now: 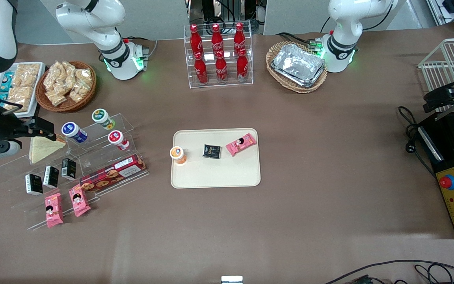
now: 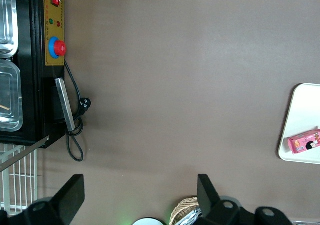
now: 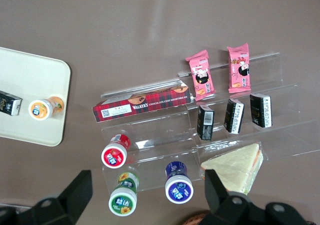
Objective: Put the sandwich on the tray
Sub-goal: 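Move the right gripper over the wrapped triangular sandwich on the shelf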
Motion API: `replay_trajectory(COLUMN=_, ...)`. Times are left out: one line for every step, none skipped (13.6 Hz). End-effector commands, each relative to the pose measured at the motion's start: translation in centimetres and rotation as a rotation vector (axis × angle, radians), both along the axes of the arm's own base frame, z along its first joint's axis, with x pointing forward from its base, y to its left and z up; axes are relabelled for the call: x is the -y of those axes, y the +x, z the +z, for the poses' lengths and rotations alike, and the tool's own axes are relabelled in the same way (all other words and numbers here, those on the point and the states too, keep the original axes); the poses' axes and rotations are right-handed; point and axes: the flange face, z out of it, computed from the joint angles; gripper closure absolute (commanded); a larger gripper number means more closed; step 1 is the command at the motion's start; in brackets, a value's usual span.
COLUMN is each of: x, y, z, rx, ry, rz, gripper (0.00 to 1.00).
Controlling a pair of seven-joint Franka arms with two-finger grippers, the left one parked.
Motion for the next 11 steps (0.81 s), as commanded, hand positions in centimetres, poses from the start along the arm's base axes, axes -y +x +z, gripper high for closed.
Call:
replay_trajectory(x=0.7, y=-0.4, z=0.7, rx=0.015, ry=-0.009, rz=-0.003, gripper=0.00)
replay_trajectory(x=0.9, y=-0.4, z=0.7, rx=0.015, ry=-0.011, rz=-0.005, gripper=0.00)
replay_trajectory(x=1.1, y=-0.4, z=0.6, rx=0.014, ry=-0.028, rz=-0.004, gripper=0.00)
replay_trajectory(x=1.5, y=-0.2, z=0.4, rx=0.011, ry=-0.059, rz=-0.005, gripper=0.00)
replay_trajectory(x=1.8, y=-0.2, z=0.3, rx=0.011, ry=-0.072, rz=-0.005, gripper=0.00)
replay_trajectory(x=2.4, y=-0.2, z=0.5, rx=0.019, ry=-0.078, rz=-0.015, gripper=0.00)
replay_trajectory(x=3.4, y=0.0, z=0.6, rx=0.037, ry=-0.086, rz=-0.029, gripper=0.00)
replay_trajectory(x=3.9, y=0.1, z=0.7, rx=0.044, ry=-0.102, rz=-0.031, gripper=0.00)
replay_trajectory(x=4.1, y=0.1, z=0.6, rx=0.044, ry=-0.110, rz=-0.038, gripper=0.00)
replay_trajectory(x=5.1, y=-0.1, z=0.8, rx=0.051, ry=-0.105, rz=-0.060, gripper=0.00)
replay_trajectory(x=6.3, y=-0.3, z=0.8, rx=0.047, ry=-0.101, rz=-0.083, gripper=0.00)
